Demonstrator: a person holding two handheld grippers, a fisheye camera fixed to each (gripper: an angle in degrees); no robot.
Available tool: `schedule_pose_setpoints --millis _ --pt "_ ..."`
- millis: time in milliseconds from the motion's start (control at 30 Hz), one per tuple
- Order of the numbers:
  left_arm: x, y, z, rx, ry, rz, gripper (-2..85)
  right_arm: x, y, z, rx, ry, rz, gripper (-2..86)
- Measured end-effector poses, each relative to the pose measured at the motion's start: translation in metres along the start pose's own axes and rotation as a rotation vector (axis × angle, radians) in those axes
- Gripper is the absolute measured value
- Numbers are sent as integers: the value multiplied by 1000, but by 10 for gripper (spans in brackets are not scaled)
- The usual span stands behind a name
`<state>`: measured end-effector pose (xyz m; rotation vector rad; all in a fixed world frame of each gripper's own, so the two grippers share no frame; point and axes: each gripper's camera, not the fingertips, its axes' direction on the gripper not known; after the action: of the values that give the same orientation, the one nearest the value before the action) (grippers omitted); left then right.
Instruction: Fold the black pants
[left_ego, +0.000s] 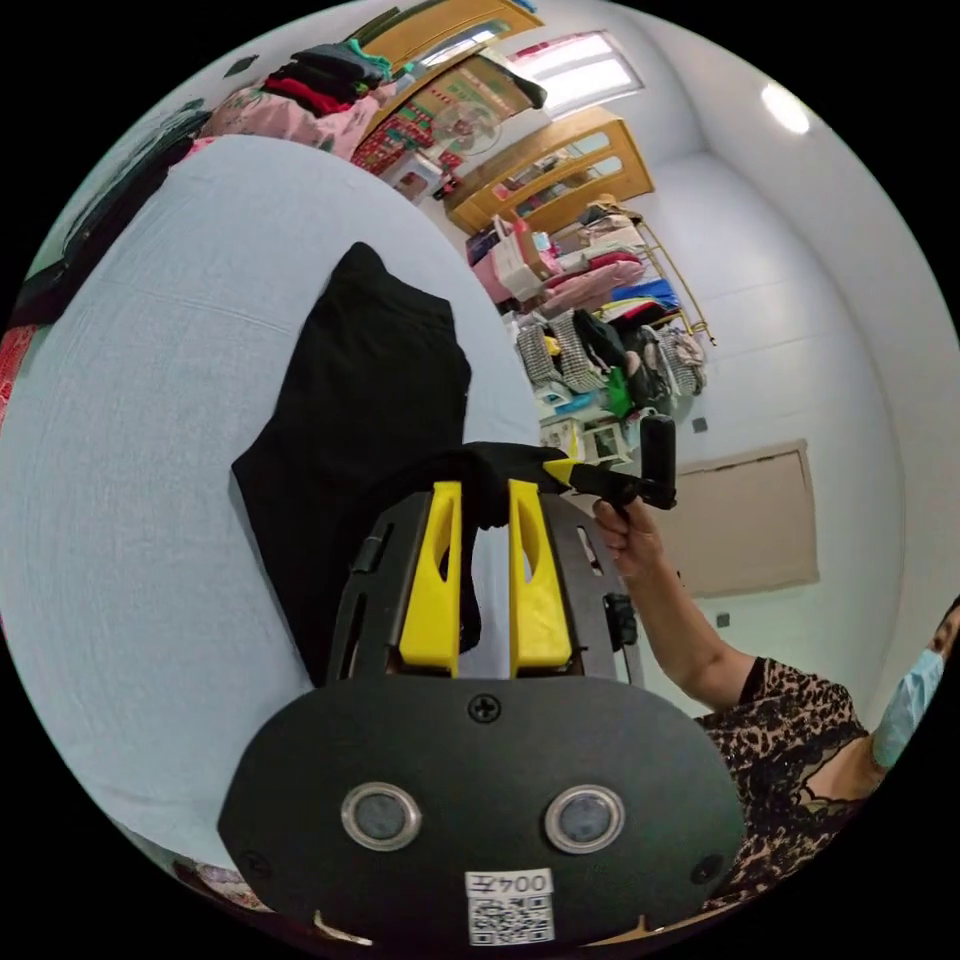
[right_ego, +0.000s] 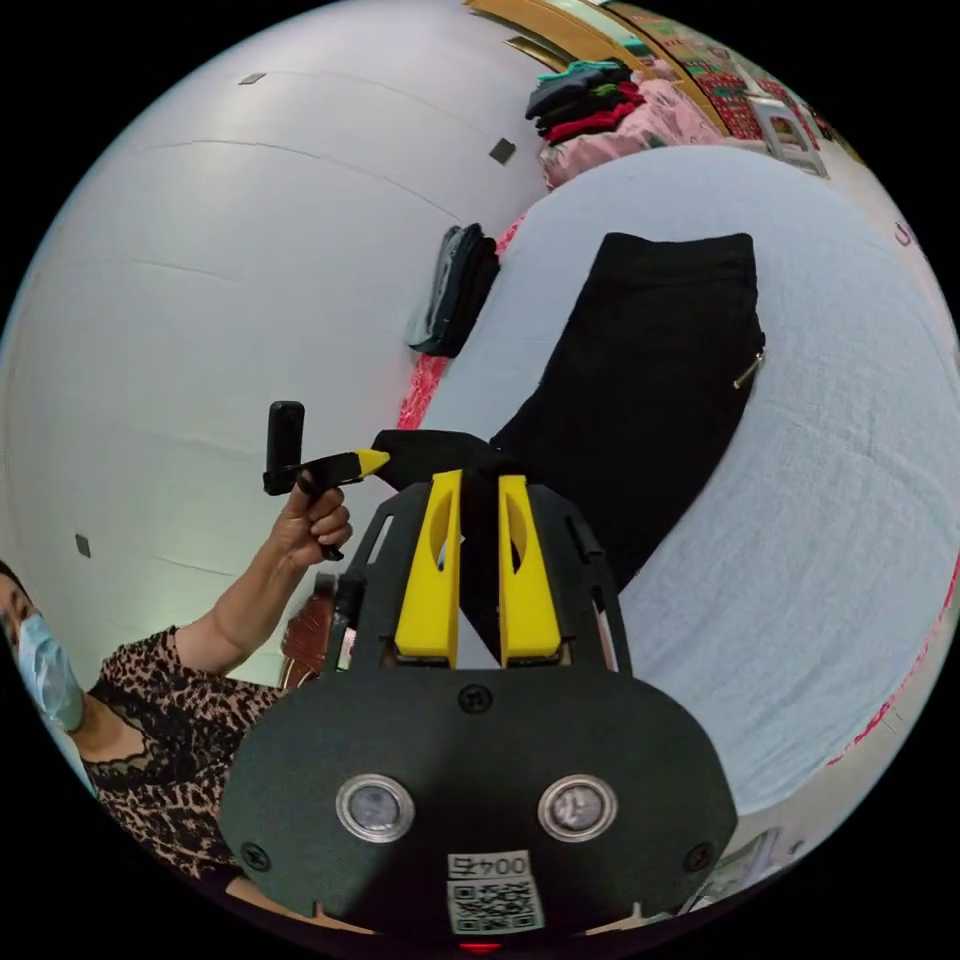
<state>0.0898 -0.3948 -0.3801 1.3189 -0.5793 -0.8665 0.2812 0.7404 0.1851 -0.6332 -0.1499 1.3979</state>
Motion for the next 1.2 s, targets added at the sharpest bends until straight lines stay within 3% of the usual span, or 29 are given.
schedule_pose_setpoints --millis 267,467,633,767,933,1200 --pt "-46 -75 49 -45 -51 -150 79 55 -67 25 -60 20 173 88" --pt "-58 -98 27 35 -19 -195 81 51 -90 -2 65 133 216 133" --pt "-52 -72 -24 73 -50 -38 82 5 -72 0 27 151 30 135" --pt "-58 -15 -34 -19 -52 116 89 -25 -13 43 -74 109 -62 137" --pt "-87 69 -29 -138 -86 251 112 -41 60 90 -137 42 28 136" --pt "-115 50 -25 -131 -26 445 135 -73 106 118 -113 33 174 124"
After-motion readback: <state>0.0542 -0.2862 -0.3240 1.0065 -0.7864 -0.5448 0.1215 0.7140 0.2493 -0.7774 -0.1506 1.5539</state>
